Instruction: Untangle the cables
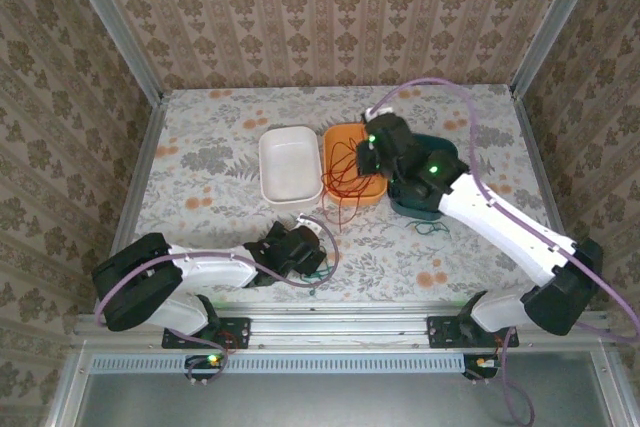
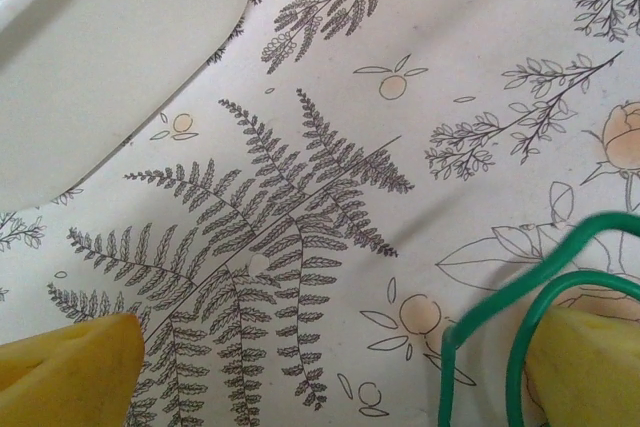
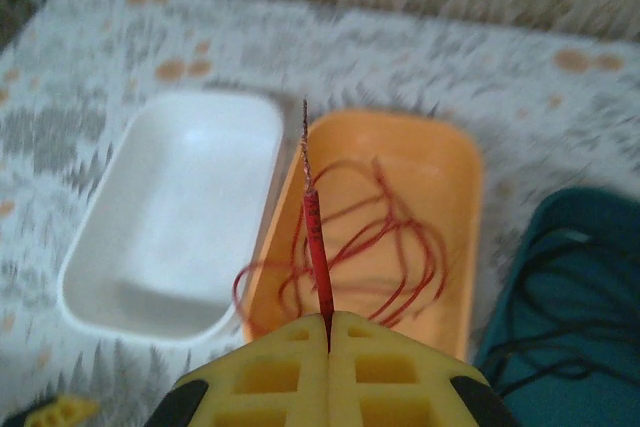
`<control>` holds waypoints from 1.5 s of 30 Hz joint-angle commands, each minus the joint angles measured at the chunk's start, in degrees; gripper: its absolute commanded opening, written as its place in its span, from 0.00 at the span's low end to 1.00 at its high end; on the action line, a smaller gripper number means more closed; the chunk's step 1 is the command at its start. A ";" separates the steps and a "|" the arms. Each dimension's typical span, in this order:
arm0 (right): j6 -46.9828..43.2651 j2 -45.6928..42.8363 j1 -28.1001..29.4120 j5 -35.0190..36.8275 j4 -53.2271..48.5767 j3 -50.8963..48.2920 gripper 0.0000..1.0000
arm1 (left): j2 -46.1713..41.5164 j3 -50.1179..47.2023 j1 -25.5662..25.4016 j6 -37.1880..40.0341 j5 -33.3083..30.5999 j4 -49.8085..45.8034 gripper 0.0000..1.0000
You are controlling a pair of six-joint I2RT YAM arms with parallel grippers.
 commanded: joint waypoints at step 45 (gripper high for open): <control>1.18 28.52 -10.24 -7.04 -3.16 13.24 0.55 | -14.05 3.84 5.42 4.42 -1.01 -1.79 1.00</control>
